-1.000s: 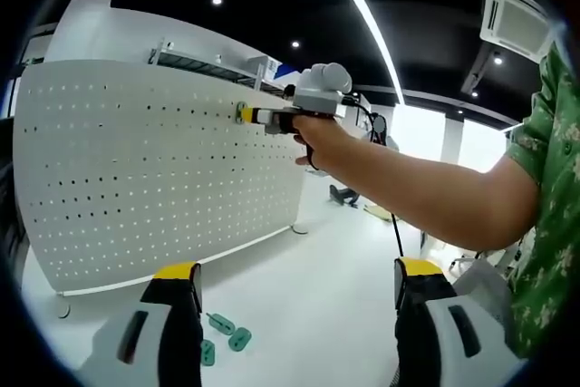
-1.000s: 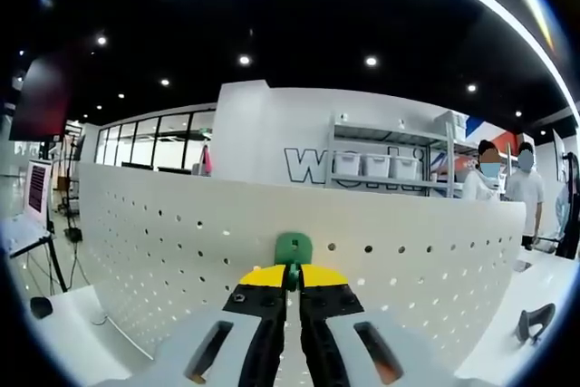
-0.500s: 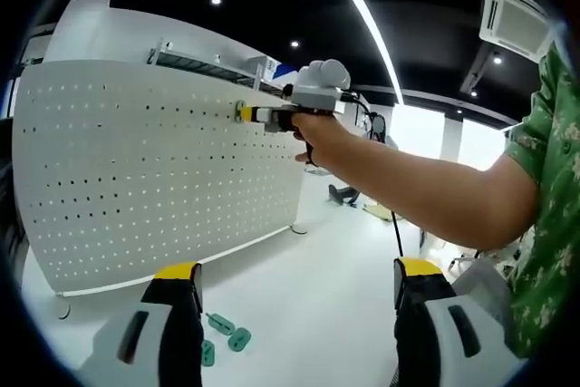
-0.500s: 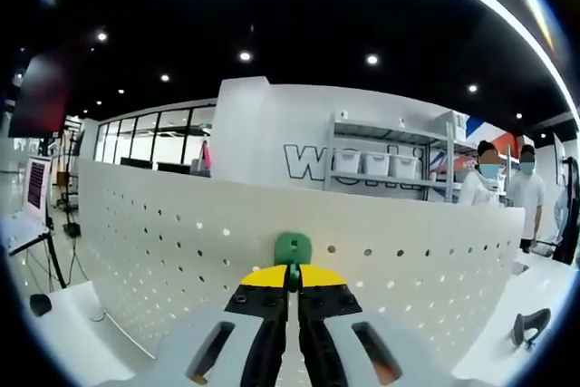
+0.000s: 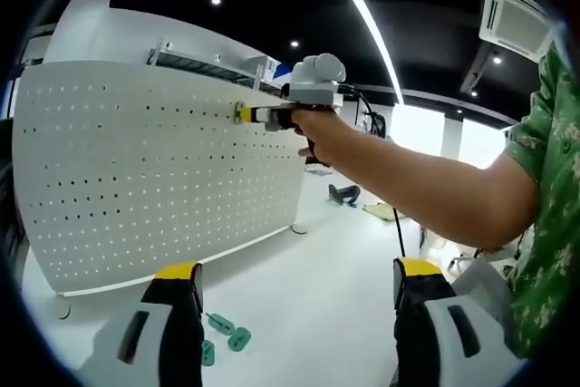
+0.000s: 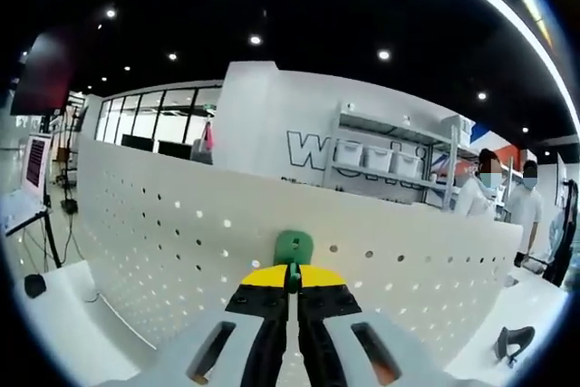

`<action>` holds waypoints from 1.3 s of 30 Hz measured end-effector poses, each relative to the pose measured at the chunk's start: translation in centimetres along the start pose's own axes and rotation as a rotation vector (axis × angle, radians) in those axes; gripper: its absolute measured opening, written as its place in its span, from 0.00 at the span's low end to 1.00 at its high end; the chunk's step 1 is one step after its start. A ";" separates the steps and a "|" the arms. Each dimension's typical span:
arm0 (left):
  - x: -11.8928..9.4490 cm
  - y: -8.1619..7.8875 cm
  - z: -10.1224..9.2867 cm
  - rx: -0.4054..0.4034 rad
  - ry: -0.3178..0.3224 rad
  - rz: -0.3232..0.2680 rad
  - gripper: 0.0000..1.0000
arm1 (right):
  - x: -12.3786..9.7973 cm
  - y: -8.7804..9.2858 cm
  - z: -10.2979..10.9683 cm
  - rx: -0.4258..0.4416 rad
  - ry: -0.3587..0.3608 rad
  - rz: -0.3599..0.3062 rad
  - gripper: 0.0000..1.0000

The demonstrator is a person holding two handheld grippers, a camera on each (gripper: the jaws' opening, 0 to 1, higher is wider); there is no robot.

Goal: Insert the hook assembly into the mounting plate slot until the hook locks in place.

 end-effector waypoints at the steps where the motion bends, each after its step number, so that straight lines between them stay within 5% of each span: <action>1: 0.0 0.0 0.0 -0.001 0.001 0.000 0.89 | 0.1 0.0 -0.1 0.009 -0.005 0.003 0.01; 39: 0.1 0.0 0.1 0.000 0.003 -0.004 0.88 | 0.1 0.2 0.0 0.036 -0.001 -0.009 0.02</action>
Point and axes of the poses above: the point that each gripper's makers call its tool centre point, and the gripper's own axes: x roughly forward along the fingers, z roughly to its left, y roughly out of its underside, the point moved 8 cm from there along -x, roughly backward along the fingers, and after that the axes turned 1 degree about y, right-handed, at the moved point
